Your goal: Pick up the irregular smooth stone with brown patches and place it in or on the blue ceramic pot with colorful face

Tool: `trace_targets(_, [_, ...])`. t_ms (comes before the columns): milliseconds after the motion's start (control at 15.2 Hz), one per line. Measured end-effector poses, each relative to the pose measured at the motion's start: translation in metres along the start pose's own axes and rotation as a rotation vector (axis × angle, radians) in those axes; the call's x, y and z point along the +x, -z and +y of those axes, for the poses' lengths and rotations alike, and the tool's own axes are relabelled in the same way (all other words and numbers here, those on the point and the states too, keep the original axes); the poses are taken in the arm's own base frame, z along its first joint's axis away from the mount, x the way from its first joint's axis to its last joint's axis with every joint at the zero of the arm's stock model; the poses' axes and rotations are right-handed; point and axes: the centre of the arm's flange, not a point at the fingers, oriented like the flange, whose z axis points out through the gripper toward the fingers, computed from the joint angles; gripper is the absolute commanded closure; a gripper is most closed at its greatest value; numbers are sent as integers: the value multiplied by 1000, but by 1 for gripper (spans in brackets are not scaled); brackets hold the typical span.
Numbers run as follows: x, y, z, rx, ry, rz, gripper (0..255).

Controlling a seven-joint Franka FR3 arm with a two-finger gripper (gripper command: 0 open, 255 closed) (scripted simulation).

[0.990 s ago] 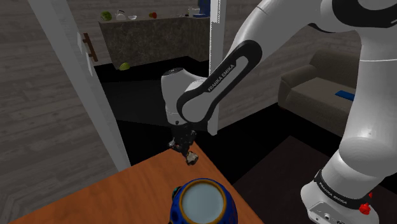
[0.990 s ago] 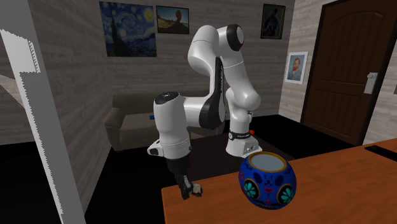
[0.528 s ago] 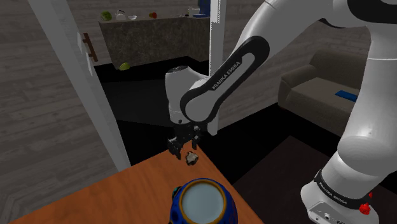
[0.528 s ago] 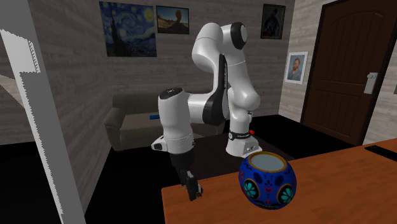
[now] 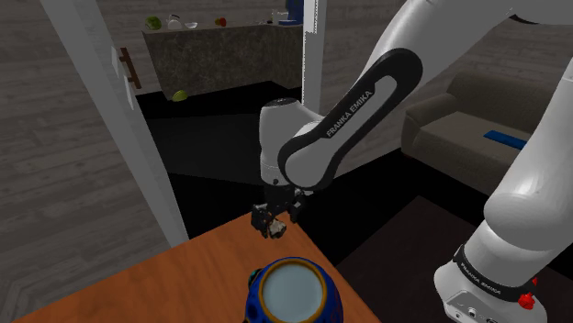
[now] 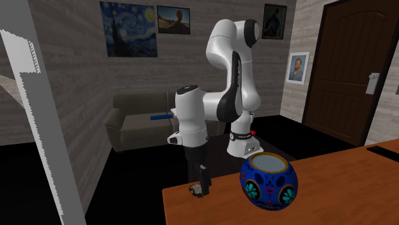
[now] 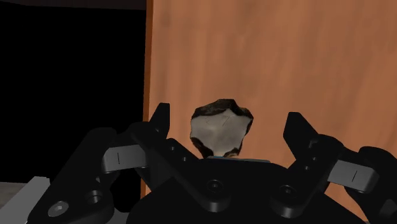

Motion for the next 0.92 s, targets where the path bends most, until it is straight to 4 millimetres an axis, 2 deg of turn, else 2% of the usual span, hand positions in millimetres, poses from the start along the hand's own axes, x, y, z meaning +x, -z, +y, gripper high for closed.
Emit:
trace_targets(198, [0, -16, 2, 1, -1, 0, 0])
trace_targets(660, [0, -19, 2, 1, -1, 1, 0])
trace_targets(726, [0, -19, 2, 1, -1, 1, 255])
trace_targets(924, [1, -17, 3, -3, -4, 2, 255])
